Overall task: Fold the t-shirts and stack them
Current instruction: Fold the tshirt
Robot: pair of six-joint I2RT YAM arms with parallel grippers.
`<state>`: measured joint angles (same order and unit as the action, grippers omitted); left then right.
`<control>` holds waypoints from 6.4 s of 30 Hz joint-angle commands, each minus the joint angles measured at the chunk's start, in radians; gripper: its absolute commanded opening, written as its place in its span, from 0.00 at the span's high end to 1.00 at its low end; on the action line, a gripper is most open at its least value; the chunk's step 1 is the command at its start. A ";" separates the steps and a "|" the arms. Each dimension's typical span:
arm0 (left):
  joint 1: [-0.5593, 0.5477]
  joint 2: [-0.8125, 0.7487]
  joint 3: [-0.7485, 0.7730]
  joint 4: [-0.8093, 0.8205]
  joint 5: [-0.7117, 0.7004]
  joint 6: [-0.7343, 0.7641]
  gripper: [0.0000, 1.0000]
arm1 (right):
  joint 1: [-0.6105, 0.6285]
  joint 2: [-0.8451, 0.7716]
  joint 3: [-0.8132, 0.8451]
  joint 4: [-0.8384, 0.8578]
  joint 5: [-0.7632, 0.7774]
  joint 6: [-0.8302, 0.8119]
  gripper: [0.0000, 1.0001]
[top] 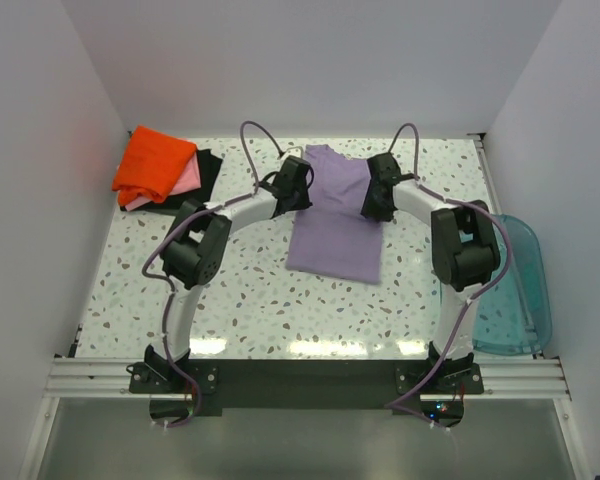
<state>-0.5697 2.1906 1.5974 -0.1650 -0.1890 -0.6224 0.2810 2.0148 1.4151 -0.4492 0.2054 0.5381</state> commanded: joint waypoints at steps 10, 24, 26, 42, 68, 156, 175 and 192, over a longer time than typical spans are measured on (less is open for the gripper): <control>0.028 -0.058 0.030 0.036 0.003 0.061 0.78 | -0.048 -0.060 0.036 0.001 -0.031 -0.040 0.49; -0.038 -0.100 -0.013 0.182 0.117 0.112 0.73 | -0.023 -0.105 -0.012 0.043 -0.047 -0.063 0.47; -0.045 -0.066 -0.008 0.200 0.117 0.110 0.73 | -0.006 -0.082 -0.002 0.056 -0.047 -0.073 0.46; -0.042 -0.055 -0.177 -0.013 -0.128 -0.155 0.83 | 0.093 0.021 -0.051 0.046 -0.017 -0.069 0.40; -0.047 -0.480 -0.657 0.028 -0.125 -0.159 0.85 | 0.219 -0.284 -0.281 0.043 -0.070 -0.024 0.38; -0.196 -1.045 -1.272 0.036 0.257 -0.281 1.00 | 0.331 -1.073 -1.111 0.084 -0.271 0.469 1.00; -0.417 -1.204 -0.820 -0.412 -0.044 -0.261 1.00 | 0.392 -1.287 -0.673 -0.450 -0.121 0.162 1.00; -0.043 -0.910 -0.522 -0.170 0.069 -0.066 1.00 | 0.200 -0.716 -0.220 -0.168 -0.098 0.062 1.00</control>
<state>-0.6773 1.2217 1.0058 -0.4580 -0.1318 -0.7494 0.5743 1.2068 1.1206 -0.7429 0.1383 0.6350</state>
